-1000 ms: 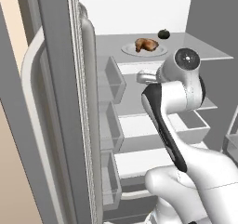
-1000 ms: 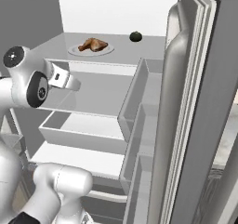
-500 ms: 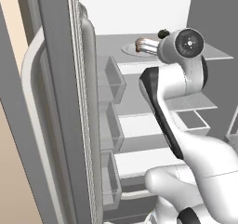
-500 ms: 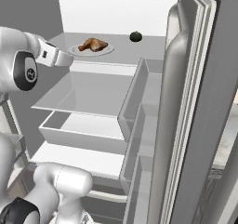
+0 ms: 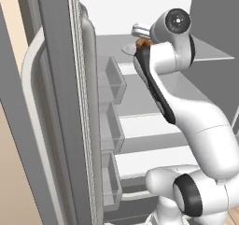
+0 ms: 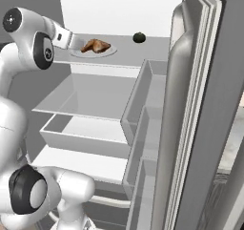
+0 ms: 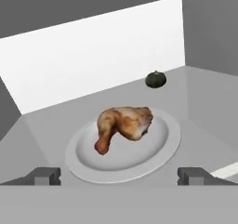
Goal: Retrieve the chicken drumstick from the fridge and place it on the saucepan with marinade on the stove.
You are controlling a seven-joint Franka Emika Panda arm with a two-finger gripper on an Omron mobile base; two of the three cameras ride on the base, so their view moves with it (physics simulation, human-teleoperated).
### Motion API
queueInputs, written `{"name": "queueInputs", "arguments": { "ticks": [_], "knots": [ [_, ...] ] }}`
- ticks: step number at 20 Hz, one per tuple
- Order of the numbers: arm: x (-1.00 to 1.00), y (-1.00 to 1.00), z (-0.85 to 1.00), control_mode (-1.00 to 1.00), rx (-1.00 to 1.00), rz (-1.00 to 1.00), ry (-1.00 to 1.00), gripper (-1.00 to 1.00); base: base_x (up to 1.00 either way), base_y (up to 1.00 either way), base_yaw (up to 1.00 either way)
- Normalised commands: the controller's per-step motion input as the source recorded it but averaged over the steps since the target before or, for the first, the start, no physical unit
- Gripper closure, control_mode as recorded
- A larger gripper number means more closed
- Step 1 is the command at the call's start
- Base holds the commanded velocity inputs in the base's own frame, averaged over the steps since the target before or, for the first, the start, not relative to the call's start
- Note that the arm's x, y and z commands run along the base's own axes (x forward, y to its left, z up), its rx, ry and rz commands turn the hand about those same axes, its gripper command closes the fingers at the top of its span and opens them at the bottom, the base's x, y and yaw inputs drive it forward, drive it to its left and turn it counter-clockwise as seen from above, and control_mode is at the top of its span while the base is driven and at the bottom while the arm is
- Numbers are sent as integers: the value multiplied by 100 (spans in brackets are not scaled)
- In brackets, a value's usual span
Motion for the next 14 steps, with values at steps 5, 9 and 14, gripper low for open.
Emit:
{"name": "queueInputs", "arguments": {
  "ticks": [5, 9, 14],
  "knots": [
    [36, 0, -23, -100, 0, 1, 10, -100, 0, 0, 0],
    [33, 0, -26, -100, 0, 0, 7, -100, 0, 0, 0],
    [24, 0, -19, -100, 0, 0, 8, -100, 0, 0, 0]
  ]
}}
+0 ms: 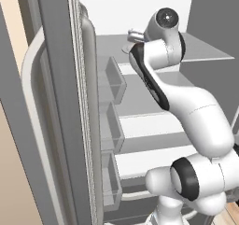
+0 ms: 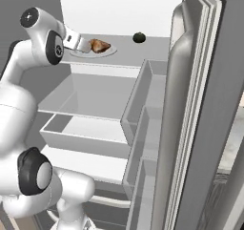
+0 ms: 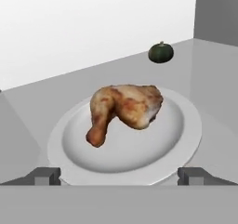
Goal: Retrieve the chicken drumstick from the fridge and place it on the saucepan with marinade on the stove.
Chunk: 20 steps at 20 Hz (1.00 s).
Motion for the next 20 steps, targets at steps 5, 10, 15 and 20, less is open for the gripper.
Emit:
{"name": "queueInputs", "arguments": {
  "ticks": [5, 10, 15, 20],
  "knots": [
    [32, 0, -23, -100, -2, 0, 13, -100, 0, 0, 0],
    [44, 0, -4, -100, 0, 0, 1, -100, 0, 0, 0],
    [56, 0, 0, -100, 0, 0, 0, -100, 0, 0, 0],
    [55, 0, -1, -100, 0, 0, 2, -100, 0, 0, 0]
  ]
}}
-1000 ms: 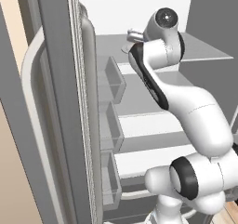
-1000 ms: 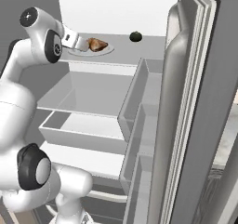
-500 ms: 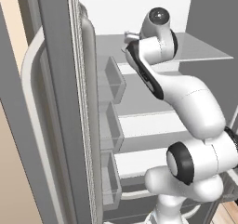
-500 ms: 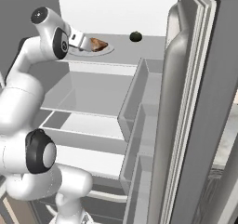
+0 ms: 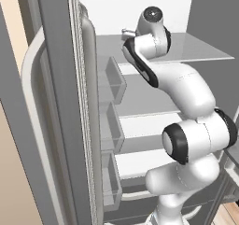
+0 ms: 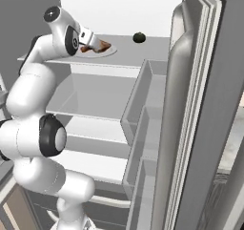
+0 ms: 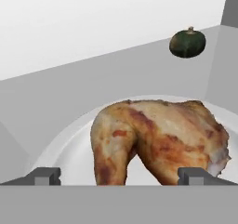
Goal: Retrieve the chicken drumstick from the fridge and place it on the saucepan with marinade on the stove.
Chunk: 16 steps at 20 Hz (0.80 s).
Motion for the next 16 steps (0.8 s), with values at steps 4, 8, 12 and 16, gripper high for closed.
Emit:
{"name": "queueInputs", "arguments": {
  "ticks": [4, 8, 12, 16],
  "knots": [
    [46, 0, 0, -100, -2, 0, 12, -100, 0, 0, 0],
    [28, 0, -6, -100, -2, 0, 23, -100, 0, 0, 0],
    [-3, -8, -20, -100, 0, 0, 19, -100, 0, 0, 0],
    [-13, 0, -33, -100, 0, -2, 11, -100, 0, 0, 0]
  ]
}}
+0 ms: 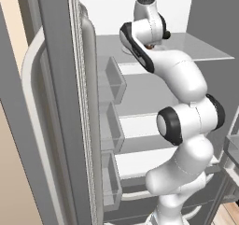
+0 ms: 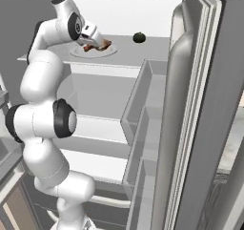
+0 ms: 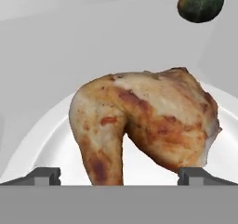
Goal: Retrieve the chicken drumstick from the fridge and place it on the saucepan with marinade on the stove.
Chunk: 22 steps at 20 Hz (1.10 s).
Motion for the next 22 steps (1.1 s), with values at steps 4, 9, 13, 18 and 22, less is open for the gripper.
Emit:
{"name": "queueInputs", "arguments": {
  "ticks": [4, 9, 13, 18, 22],
  "knots": [
    [-1, 0, -43, -100, 0, 0, 0, -100, 0, 0, 0],
    [2, 0, -15, -100, 0, 0, -1, -100, 0, 0, 0],
    [0, 0, -7, -100, 0, 2, 1, 100, 0, 0, 0],
    [8, 0, -5, -100, 0, 4, 5, 100, 0, 0, 0],
    [16, 0, 0, -100, 0, 11, 0, 100, 0, 0, 0]
  ]
}}
